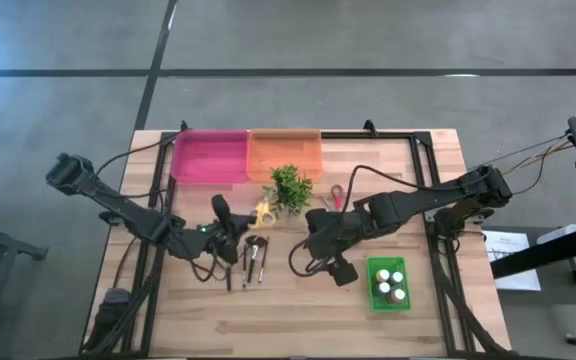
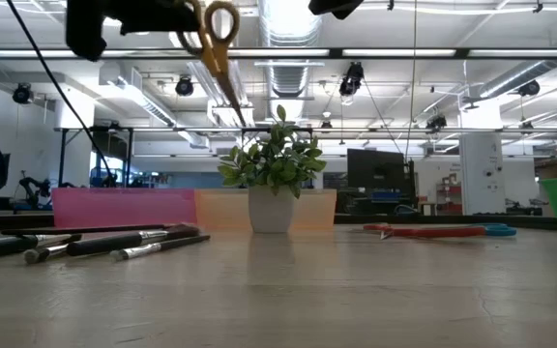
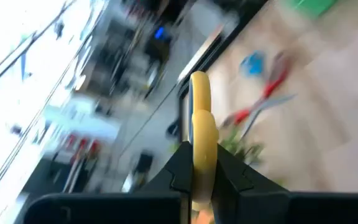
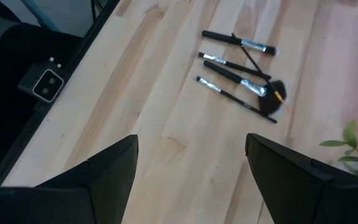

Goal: Pick & Place Paint Supplies
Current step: Put the yellow scissors into the pink bin

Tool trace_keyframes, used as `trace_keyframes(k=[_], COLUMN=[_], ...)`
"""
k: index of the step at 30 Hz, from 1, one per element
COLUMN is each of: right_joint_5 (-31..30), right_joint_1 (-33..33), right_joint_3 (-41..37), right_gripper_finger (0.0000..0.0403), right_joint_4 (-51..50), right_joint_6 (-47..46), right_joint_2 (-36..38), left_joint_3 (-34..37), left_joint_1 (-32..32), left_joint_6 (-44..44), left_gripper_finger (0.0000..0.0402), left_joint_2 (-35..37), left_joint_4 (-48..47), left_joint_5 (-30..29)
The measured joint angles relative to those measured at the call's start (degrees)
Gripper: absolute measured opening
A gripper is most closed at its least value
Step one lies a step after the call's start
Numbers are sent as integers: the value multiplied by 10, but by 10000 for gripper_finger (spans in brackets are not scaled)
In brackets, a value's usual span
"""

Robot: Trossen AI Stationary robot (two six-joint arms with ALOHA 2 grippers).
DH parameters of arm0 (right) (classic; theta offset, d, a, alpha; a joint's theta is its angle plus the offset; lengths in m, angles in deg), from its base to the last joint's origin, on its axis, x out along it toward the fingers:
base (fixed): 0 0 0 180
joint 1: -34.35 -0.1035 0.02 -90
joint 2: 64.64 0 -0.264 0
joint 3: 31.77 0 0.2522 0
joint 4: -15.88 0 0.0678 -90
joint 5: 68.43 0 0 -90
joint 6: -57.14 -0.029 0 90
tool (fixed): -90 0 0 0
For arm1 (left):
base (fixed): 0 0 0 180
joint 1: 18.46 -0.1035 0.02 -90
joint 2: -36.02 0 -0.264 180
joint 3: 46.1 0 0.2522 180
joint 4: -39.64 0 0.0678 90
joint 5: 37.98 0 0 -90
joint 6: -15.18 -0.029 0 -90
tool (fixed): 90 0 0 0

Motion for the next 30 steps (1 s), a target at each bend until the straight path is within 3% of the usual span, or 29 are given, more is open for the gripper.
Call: trace_keyframes(k=[6, 10, 16, 23, 30], right_joint_5=[-7, -23, -48, -63, -75], right_joint_1=[-4, -5, -6, -6, -6], right_joint_3=[-19, -31, -41, -42, -42], right_gripper_finger=[295, 295, 295, 295, 295], right_joint_4=[-1, -2, -2, -2, -1], right_joint_6=[-31, -59, -80, -82, -88], right_joint_2=[0, 0, 0, 0, 0], left_joint_3=[0, 0, 0, 0, 31], left_joint_1=[-11, -35, -105, -223, -314], left_joint_6=[70, 125, 256, 425, 453], left_gripper_finger=[27, 27, 27, 27, 27], left_joint_2=[0, 5, 33, 49, 44], left_joint_4=[-34, -65, -198, -374, -378], left_joint_5=[-158, -196, -194, -86, -47])
